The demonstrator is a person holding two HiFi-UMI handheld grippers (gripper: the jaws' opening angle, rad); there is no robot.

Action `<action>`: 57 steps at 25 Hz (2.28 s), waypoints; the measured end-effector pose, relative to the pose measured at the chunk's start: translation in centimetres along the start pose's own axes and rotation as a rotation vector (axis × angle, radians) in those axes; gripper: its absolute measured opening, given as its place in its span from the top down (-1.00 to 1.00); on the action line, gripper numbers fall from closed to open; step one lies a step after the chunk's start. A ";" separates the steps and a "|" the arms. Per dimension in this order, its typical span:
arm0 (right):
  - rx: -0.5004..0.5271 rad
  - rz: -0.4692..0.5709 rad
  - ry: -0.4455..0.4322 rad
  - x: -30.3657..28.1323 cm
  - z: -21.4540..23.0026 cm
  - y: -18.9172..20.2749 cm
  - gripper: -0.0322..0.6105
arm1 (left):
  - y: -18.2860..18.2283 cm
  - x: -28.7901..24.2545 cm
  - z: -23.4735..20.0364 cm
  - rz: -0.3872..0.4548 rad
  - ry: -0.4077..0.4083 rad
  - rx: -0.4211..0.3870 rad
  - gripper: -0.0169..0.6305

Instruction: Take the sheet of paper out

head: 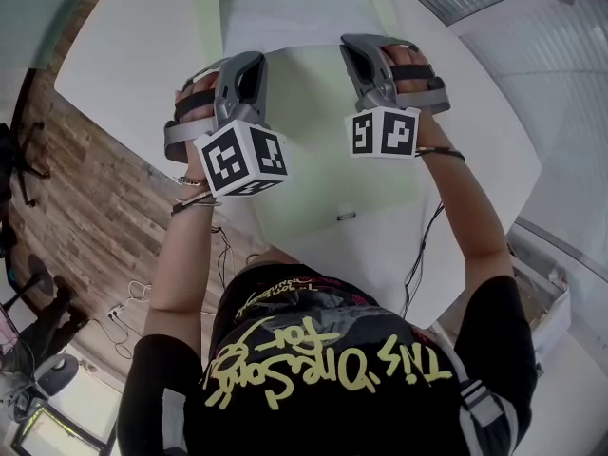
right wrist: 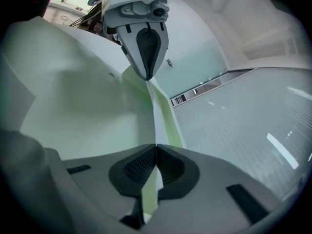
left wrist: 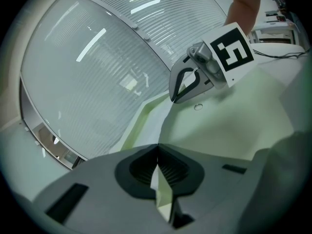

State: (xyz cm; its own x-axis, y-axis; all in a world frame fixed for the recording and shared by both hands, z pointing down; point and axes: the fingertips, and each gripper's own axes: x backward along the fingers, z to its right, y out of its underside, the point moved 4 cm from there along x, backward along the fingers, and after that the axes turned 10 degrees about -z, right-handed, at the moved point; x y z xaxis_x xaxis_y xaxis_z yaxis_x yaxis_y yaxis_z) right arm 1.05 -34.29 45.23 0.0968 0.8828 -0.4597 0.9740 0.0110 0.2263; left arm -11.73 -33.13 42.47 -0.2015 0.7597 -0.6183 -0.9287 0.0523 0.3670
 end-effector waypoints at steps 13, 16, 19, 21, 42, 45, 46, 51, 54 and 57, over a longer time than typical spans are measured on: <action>0.007 0.006 -0.018 2.1 -1.2 0.8 0.87 | -0.5 1.6 1.6 0.000 0.004 0.010 0.92; 0.005 0.005 -0.025 2.1 -1.3 0.8 0.87 | -0.5 1.7 1.7 -0.002 0.007 0.016 0.92; 0.003 0.007 -0.028 2.2 -1.3 0.7 0.87 | -0.4 1.8 1.8 -0.006 0.007 0.021 0.92; 0.002 0.009 -0.029 2.5 -1.5 0.7 0.87 | -0.3 2.0 2.1 -0.010 0.007 0.020 0.92; 0.003 0.038 -0.055 6.4 -3.1 1.2 0.87 | -0.6 5.3 4.9 -0.031 0.001 0.055 0.92; -0.001 0.040 -0.059 6.8 -3.4 1.2 0.87 | -0.5 5.7 5.3 -0.036 0.000 0.063 0.92; -0.002 0.041 -0.060 6.8 -3.5 1.2 0.87 | -0.4 5.8 5.4 -0.037 0.000 0.064 0.92; -0.001 0.043 -0.065 7.6 -3.9 1.3 0.87 | -0.4 6.3 6.0 -0.040 0.000 0.072 0.92; -0.003 0.041 -0.065 8.1 -4.3 1.7 0.87 | -0.7 6.6 6.7 -0.039 0.001 0.073 0.92; -0.009 0.041 -0.062 8.9 -4.4 2.0 0.87 | -1.0 7.3 7.2 -0.039 0.002 0.076 0.92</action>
State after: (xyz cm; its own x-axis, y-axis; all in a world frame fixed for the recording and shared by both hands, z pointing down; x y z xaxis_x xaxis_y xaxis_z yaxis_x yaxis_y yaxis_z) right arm 2.97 -24.32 45.37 0.1497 0.8518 -0.5021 0.9671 -0.0206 0.2534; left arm -10.02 -22.92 42.61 -0.1661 0.7551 -0.6342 -0.9097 0.1309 0.3942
